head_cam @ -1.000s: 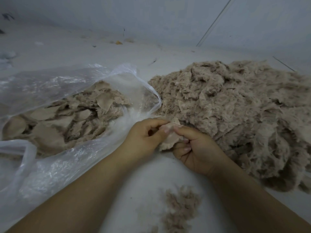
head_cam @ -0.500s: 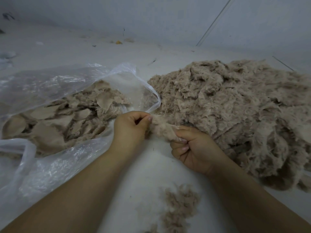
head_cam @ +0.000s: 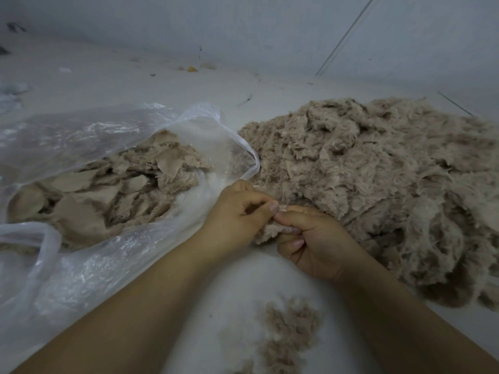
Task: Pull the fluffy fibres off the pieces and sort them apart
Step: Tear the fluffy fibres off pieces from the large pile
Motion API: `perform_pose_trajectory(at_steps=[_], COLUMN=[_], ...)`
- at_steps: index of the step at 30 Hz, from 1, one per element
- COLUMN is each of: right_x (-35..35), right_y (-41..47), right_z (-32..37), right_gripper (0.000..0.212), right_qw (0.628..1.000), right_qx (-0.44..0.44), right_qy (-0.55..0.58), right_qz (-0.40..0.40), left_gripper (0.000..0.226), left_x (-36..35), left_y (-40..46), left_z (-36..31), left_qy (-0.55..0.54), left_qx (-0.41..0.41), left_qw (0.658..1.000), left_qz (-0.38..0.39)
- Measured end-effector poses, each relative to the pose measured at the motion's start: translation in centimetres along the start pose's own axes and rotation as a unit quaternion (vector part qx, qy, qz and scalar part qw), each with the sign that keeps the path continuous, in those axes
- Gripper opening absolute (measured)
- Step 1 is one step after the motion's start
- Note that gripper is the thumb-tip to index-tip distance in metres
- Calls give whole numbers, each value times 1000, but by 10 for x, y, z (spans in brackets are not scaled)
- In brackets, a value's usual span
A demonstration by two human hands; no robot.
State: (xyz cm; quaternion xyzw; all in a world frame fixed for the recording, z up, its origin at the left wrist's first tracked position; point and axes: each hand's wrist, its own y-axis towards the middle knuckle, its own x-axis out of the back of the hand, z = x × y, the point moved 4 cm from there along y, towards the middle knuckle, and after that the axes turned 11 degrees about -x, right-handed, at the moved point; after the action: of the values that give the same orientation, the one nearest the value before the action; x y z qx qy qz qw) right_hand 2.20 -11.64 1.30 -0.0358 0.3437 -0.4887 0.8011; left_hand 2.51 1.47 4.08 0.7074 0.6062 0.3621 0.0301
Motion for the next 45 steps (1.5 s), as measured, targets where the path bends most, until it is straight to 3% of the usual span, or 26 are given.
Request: perform_pose_trajectory(at_steps=[3,8,11,13,16,18,20,24,27,34,37,39,45], right_x=[-1,-2,0,-1,-2,-3,-3,-5,-5,-1,-2,-6,-5], right_y=[0,1,1,0,1,2,2,0,-1,2,1,-1,1], right_z=[-1,-2,-1,-1,-1,-3,-3,-3,-3,-1,-2,-1,-1], right_gripper=[15,13,16,20,17,26,29,27,28,14,32,31,16], right_qw=[1000,1000,999,999,997,996,995,995,994,994,996,997,997], right_qx=[-8,-17,-23,-16,-11,-15,-12,4,2,0,2,1,-4], right_qy=[-1,18,38,43,79,92,100,95,110,106,86,75,82], right_qz=[-1,9,10,8,7,18,22,22,29,-3,9,34,-7], left_gripper=[23,18,15,10,29,7,21,38,17,26,23,21,41], left_x=[6,9,19,26,26,24,16,-1,-1,4,1,0,2], left_y=[1,-3,-2,-2,-5,-9,-11,-17,-18,-16,-16,-16,-18], left_z=[2,5,14,16,11,4,4,7,8,13,14,12,15], left_qy=[-35,-44,34,122,187,131,28,-128,-214,-263,-269,-275,-317], left_qx=[46,52,71,42,14,12,70,200,219,192,189,187,230], left_qw=[998,990,981,978,972,977,984,970,952,945,944,943,919], left_qz=[-30,-127,-176,-165,-139,-168,-162,-51,-22,-21,6,10,-50])
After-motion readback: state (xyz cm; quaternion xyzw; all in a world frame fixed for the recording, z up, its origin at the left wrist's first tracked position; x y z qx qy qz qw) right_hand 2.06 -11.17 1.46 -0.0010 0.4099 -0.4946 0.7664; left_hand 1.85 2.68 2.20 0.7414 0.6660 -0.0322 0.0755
